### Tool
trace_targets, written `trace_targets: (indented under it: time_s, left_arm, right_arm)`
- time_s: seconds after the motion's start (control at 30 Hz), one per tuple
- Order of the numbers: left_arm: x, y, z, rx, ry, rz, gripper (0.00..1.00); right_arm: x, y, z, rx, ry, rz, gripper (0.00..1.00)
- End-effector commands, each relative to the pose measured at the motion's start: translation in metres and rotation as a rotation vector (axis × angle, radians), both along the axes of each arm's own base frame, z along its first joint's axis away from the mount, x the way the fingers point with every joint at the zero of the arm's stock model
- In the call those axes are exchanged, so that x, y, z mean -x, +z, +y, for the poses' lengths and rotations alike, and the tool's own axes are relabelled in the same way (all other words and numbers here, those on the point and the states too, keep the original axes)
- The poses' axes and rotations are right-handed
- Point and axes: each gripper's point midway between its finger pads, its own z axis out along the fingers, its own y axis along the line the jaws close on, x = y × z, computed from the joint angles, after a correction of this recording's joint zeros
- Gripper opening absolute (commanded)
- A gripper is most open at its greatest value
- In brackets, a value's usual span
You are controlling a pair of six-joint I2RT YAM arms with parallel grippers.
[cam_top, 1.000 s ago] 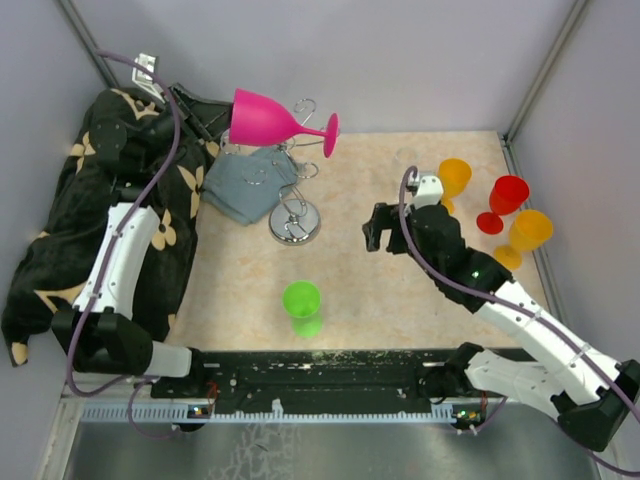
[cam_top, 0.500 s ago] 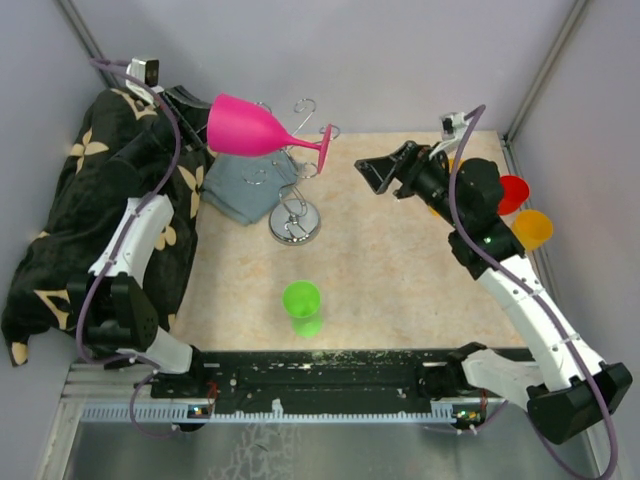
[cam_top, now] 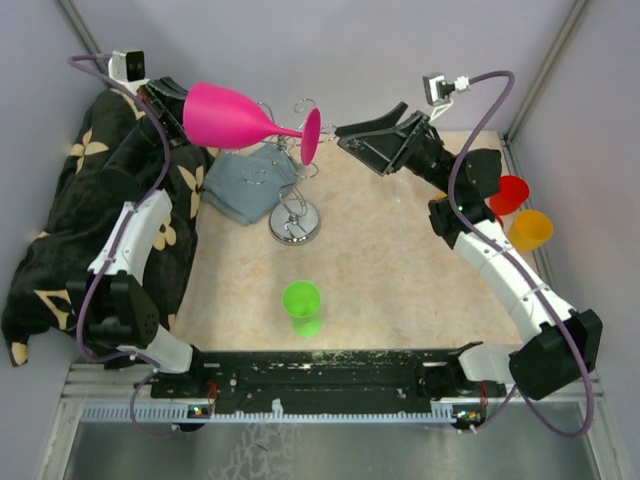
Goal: Place the wine glass upside down on the wine glass rack
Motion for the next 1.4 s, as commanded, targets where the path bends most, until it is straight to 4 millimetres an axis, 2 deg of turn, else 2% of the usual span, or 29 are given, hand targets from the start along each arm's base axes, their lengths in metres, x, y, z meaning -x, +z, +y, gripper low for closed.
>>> trace_targets:
  time_s: [0.0,0.23,0.4,0.53,1.0,1.03,1.1,1.37]
  left_arm:
    - [0.025,0.028,0.013,0.103,-0.03,-0.079,0.0]
    - [0.032,0.04,0.025,0.21,-0.076,-0.064,0.0]
    - [0.036,0.044,0.027,0.244,-0.105,-0.053,0.0]
    - [0.04,0.047,0.03,0.28,-0.128,-0.053,0.0]
    - [0.05,0.044,0.032,0.302,-0.151,-0.072,0.0]
    - [0.05,0.042,0.033,0.305,-0.149,-0.071,0.0]
    - [0.051,0.041,0.034,0.311,-0.146,-0.073,0.0]
    - [0.052,0.038,0.033,0.314,-0.152,-0.078,0.0]
  right_arm:
    - [0.048,0.059,-0.011,-0.131,0.169,-0.175,0.85]
    - [0.062,0.086,-0.016,-0.274,0.313,-0.191,0.85]
    - [0.073,0.096,0.008,-0.284,0.4,-0.196,0.83]
    - [0.071,0.098,0.027,-0.289,0.432,-0.176,0.77]
    - [0.088,0.127,0.05,-0.335,0.527,-0.203,0.72]
    - [0.09,0.129,0.051,-0.336,0.529,-0.208,0.71]
    - [0.079,0.122,0.063,-0.324,0.531,-0.177,0.69]
    - [0.084,0.13,0.072,-0.323,0.547,-0.183,0.56]
